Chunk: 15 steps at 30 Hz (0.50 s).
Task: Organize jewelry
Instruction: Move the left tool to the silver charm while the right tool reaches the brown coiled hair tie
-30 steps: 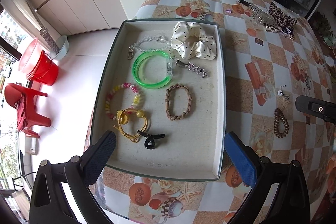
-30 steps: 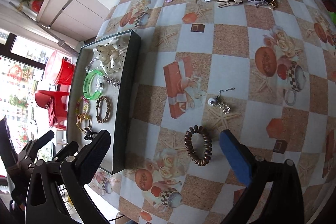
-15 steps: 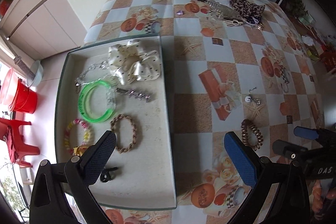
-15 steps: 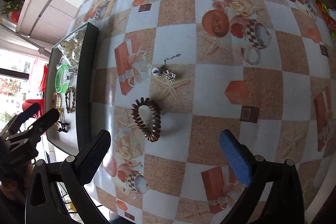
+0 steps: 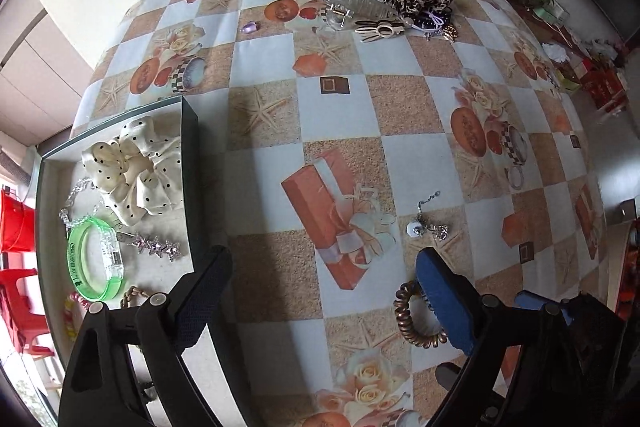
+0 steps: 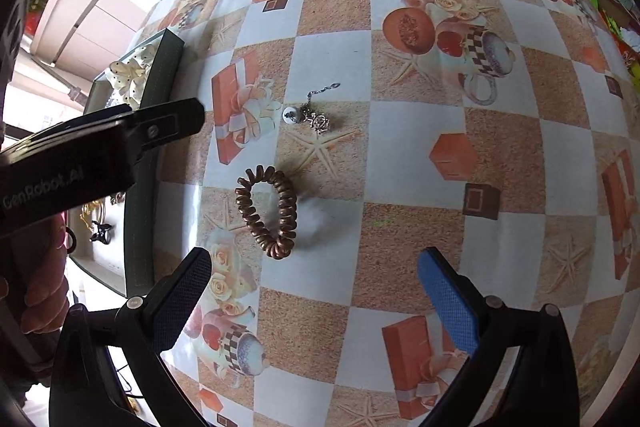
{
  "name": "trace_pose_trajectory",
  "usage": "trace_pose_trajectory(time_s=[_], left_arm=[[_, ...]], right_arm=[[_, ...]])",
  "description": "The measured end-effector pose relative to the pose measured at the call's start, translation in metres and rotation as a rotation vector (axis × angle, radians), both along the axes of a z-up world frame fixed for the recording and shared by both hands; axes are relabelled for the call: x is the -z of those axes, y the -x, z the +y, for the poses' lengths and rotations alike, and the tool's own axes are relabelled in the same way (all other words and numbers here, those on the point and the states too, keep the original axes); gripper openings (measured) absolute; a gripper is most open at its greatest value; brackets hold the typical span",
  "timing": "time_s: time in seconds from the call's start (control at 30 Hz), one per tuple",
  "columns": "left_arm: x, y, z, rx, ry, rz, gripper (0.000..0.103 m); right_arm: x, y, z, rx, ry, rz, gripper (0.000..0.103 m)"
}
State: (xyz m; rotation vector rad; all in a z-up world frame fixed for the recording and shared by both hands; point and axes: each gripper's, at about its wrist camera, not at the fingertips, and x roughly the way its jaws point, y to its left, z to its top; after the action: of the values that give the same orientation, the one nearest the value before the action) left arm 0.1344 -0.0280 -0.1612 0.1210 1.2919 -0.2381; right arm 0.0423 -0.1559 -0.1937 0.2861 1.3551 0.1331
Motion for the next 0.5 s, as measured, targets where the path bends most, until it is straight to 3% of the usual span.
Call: trace_pose_trajectory(time_s=[0.1,0.2,0.5], left_arm=[[0.001,0.000,-0.001,-0.006,-0.004,-0.008,0.096],[0.004,0.001,-0.001,-0.009,-0.010,-0.003,0.086],[0.014,0.002,-0.006,0.013,-0.003,0.017,0.086]], right_arm=[[0.003,-0.002,-0.003,0.028,0.000,0.002,0.091],[0.006,-0.005,-0.003,0.020,0.012,0.004,0.081],[0.011,-0.016,0.011,-0.028,0.051,-0.026,0.065]])
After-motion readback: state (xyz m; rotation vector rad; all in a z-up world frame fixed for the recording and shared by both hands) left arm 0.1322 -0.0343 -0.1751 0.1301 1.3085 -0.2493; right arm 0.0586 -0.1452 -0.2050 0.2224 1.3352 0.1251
